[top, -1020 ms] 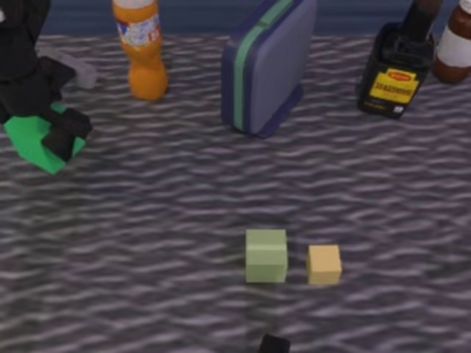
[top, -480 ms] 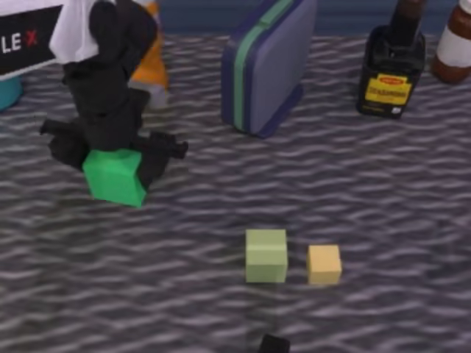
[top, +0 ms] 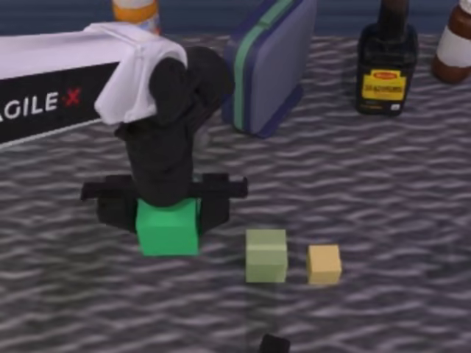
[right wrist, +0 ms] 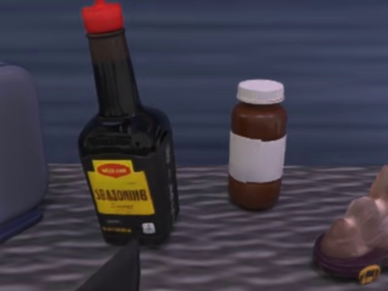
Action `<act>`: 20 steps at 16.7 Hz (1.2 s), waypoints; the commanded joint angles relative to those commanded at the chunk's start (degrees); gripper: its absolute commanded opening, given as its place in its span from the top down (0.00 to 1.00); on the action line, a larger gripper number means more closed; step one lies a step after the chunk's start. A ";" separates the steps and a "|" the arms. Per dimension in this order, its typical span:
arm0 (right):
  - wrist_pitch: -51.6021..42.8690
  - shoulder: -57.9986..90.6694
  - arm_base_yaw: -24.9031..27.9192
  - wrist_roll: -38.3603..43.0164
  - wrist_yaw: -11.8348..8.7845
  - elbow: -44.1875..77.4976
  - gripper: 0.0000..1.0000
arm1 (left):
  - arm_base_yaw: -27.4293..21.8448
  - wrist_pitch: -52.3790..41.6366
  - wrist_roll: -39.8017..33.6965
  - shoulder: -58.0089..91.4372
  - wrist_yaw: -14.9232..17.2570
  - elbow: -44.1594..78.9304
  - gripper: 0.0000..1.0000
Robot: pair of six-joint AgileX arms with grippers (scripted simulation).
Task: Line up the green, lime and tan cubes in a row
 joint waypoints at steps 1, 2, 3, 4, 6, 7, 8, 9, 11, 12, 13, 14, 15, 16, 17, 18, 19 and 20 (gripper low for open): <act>0.00 0.00 0.00 0.00 0.00 0.00 0.00 | -0.71 0.17 -1.10 -0.51 -0.05 -0.48 1.00; 0.00 0.00 0.00 0.00 0.00 0.00 0.00 | -1.04 0.25 -1.61 -0.75 -0.07 -0.68 1.00; 0.00 0.00 0.00 0.00 0.00 0.00 0.00 | -1.04 0.25 -1.61 -0.75 -0.07 -0.68 1.00; 0.00 0.00 0.00 0.00 0.00 0.00 0.00 | -1.04 0.25 -1.61 -0.75 -0.07 -0.68 1.00; 0.00 0.00 0.00 0.00 0.00 0.00 0.00 | -0.78 0.15 -1.43 -0.50 -0.05 -0.51 1.00; 0.00 0.00 0.00 0.00 0.00 0.00 0.00 | -0.77 0.33 -1.43 -0.45 -0.05 -0.61 1.00; 0.00 0.00 0.00 0.00 0.00 0.00 0.00 | -0.76 1.10 -1.41 -0.21 -0.03 -1.02 1.00; 0.00 0.00 0.00 0.00 0.00 0.00 0.00 | -0.75 2.38 -1.38 0.22 -0.01 -1.71 1.00; 0.00 0.00 0.00 0.00 0.00 0.00 0.00 | -0.72 5.89 -1.27 1.52 0.02 -3.76 1.00; 0.00 0.00 0.00 0.00 0.00 0.00 0.00 | -0.72 7.89 -1.21 2.33 0.02 -4.95 1.00; 0.00 0.00 0.00 0.00 0.00 0.00 0.00 | -0.70 9.92 -1.18 3.17 0.01 -6.15 1.00; 0.00 0.00 0.00 0.00 0.00 0.00 0.00 | -0.68 11.81 -1.17 3.96 0.00 -7.27 1.00; 0.00 0.00 0.00 0.00 0.00 0.00 0.00 | -0.66 13.40 -1.15 4.66 -0.02 -8.24 1.00; 0.00 0.00 0.00 0.00 0.00 0.00 0.00 | -0.66 14.54 -1.14 5.18 -0.03 -8.95 1.00; 0.00 0.00 0.00 0.00 0.00 0.00 0.00 | -0.66 15.08 -1.13 5.45 -0.04 -9.30 1.00; 0.00 0.00 0.00 0.00 0.00 0.00 0.00 | -0.66 15.13 -1.13 5.47 -0.04 -9.34 1.00; 0.00 0.00 0.00 0.00 0.00 0.00 0.00 | -0.66 15.13 -1.13 5.47 -0.04 -9.34 1.00; 0.00 0.00 0.00 0.00 0.00 0.00 0.00 | -0.66 15.13 -1.13 5.47 -0.04 -9.34 1.00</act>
